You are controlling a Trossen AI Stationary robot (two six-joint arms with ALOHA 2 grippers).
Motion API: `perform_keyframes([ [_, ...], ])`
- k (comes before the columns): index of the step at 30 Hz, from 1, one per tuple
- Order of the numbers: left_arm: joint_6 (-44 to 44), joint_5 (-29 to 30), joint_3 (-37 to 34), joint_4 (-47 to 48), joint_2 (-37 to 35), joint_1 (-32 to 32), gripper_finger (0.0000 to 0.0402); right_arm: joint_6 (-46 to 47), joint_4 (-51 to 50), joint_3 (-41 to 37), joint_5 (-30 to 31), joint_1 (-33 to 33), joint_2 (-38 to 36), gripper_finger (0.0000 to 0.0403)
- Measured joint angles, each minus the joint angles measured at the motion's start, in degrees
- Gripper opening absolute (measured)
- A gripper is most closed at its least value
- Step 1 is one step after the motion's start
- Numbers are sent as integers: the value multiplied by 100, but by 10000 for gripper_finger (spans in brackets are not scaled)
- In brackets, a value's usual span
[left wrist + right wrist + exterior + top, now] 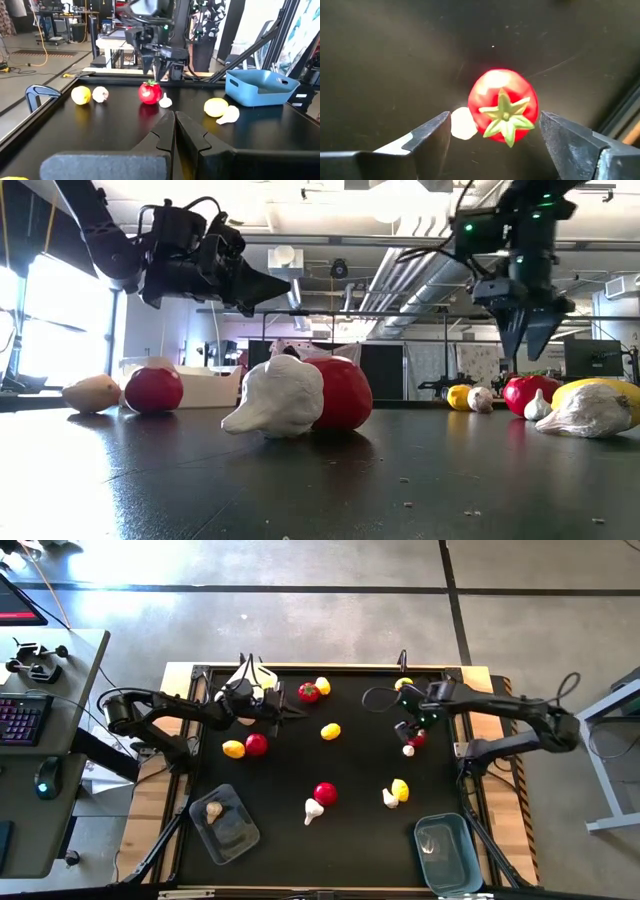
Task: Sort produce into baskets
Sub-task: Put the red tomato into the white bin
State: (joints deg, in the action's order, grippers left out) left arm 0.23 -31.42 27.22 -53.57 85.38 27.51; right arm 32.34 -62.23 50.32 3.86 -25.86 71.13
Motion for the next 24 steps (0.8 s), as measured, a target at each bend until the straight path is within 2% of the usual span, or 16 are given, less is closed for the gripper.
perform_keyframes([
  [9,-55,5,-2,145,0,-15,0,-148,-234,209,-548,-467,799,294],
  [24,-105,7,-1,152,0,-15,0,-498,-254,203,-495,-491,1438,289],
])
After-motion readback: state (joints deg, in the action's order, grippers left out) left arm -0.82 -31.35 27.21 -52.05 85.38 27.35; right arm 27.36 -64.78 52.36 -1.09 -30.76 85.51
